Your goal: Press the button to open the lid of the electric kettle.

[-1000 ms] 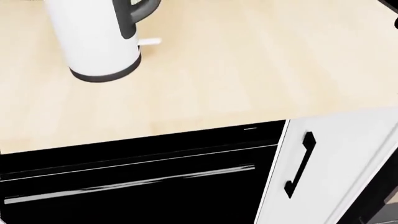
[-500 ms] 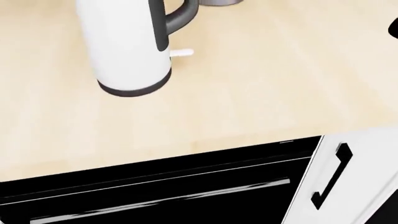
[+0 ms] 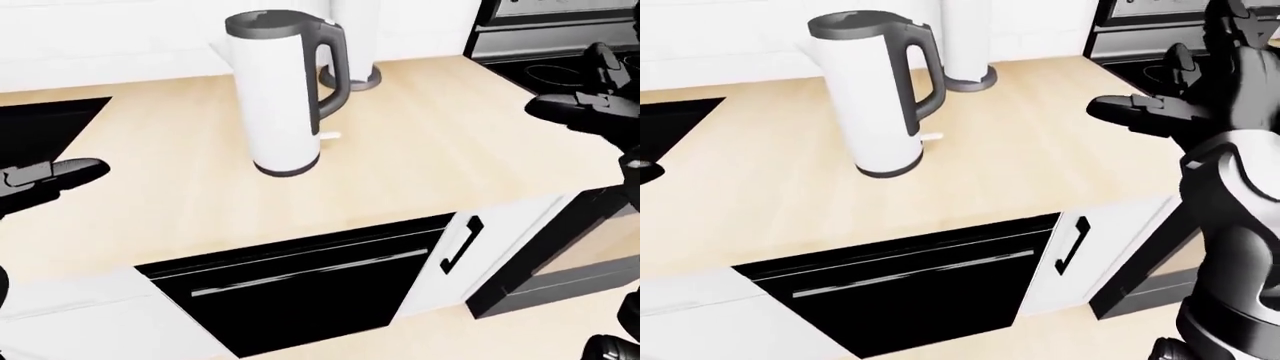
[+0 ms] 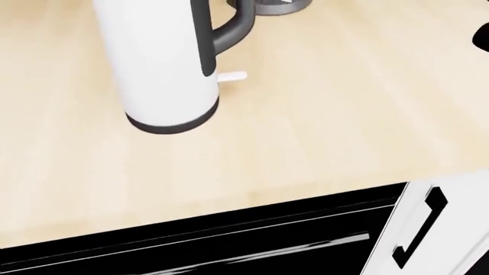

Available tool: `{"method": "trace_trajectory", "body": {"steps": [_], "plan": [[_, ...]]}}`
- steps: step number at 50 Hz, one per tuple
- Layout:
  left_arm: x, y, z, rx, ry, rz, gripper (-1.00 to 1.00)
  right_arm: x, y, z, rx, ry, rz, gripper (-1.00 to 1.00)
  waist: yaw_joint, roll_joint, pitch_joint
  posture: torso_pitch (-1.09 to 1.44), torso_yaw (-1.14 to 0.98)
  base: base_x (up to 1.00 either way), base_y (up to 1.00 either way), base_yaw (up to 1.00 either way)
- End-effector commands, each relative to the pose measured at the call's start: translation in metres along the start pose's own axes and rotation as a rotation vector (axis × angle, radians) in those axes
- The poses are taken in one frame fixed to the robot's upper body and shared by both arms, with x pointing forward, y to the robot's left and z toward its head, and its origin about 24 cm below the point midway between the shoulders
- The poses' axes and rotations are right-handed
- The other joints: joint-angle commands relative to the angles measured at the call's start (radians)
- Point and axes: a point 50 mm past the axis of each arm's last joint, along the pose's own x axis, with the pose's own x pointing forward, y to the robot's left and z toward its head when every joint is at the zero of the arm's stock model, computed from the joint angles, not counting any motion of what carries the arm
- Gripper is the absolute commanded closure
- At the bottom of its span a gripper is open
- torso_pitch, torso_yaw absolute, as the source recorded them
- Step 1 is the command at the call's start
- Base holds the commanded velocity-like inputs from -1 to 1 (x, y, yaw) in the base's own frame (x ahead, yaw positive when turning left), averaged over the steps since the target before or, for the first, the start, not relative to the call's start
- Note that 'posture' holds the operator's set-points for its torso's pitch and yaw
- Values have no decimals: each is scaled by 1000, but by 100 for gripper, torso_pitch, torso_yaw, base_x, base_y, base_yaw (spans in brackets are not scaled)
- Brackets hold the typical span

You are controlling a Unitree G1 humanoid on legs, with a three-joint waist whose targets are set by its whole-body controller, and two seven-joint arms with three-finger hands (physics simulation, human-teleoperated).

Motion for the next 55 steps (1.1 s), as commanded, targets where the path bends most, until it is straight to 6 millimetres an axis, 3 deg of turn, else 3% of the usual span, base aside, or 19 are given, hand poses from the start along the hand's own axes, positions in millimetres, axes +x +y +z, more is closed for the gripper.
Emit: {"method": "trace_trajectory", "body": {"steps": [1,6,8,9,11,18,22,23,25,32,35,36,38,43,46,48,49,51,55], "plan": [[-1,-4,18,4,-98,-22,-100,-3,-4,24,-3,-114,-19,-100,-6,-2,-19,0,0,15,0,0],[-1,-4,18,4,-99,-22,-100,-3,-4,24,-3,-115,-18,-100,2,-60,-12,0,0,16,1,0],[-1,-4,18,4,-99,-22,-100,-3,-4,24,-3,-115,-18,-100,4,-118,-26,0,0,17,1,0],[-1,-4,18,4,-99,-22,-100,-3,-4,24,-3,-115,-18,-100,-4,-90,-18,0,0,17,2,0],[-1,-4,18,4,-99,-22,-100,-3,-4,24,-4,-115,-18,-100,-4,-100,-15,0,0,17,0,0],[-1,-3,19,4,-100,-22,-100,-2,-3,23,0,-105,-23,-100,-12,-37,-7,0,0,18,3,0],[-1,-3,19,3,-100,-21,-100,-2,-3,24,1,-102,-22,-100,-21,43,-35,0,0,17,15,0],[-1,-3,19,3,-100,-21,-100,-2,-3,24,0,-102,-21,-100,-14,9,-25,0,0,17,16,0],[-1,-3,20,3,-102,-20,-100,-2,-3,24,1,-103,-22,-100,-12,22,-17,0,0,18,16,0],[-1,-2,21,-2,-103,-19,-100,-2,-4,26,7,-102,-26,-100,0,-44,-13,0,0,17,17,0],[-1,-2,21,-3,-102,-18,-100,-2,-4,26,9,-101,-27,-100,4,-116,-29,0,0,18,18,0],[-1,-2,21,-2,-103,-18,-100,-2,-4,26,9,-101,-27,-100,-9,-76,-16,0,0,17,19,0],[-1,-2,22,-6,-103,-16,-100,-2,-5,26,9,-101,-27,-100,-9,-98,-20,0,0,17,20,0],[-1,-1,22,-21,-100,-11,-100,-2,-5,28,11,-103,-28,-100,-16,-64,-13,0,0,17,20,0],[-1,-1,21,-17,-100,-10,-100,-2,-5,28,12,-103,-29,-100,-23,-15,-12,0,0,17,21,0],[-1,-1,21,-7,-102,-10,-100,-2,-4,30,14,-111,-26,-100,-24,54,-36,0,0,18,21,0],[-1,-1,21,-4,-106,-7,-100,-2,-4,31,14,-113,-27,-100,-14,17,-30,0,0,18,19,0],[-1,0,21,-5,-109,-1,-100,-2,-5,30,16,-112,-30,-100,-15,34,-20,0,0,8,1,0],[-1,-1,22,-5,-114,-3,-100,-1,-4,30,11,-114,-31,-100,-12,-3,1,0,0,2,0,0]]}}
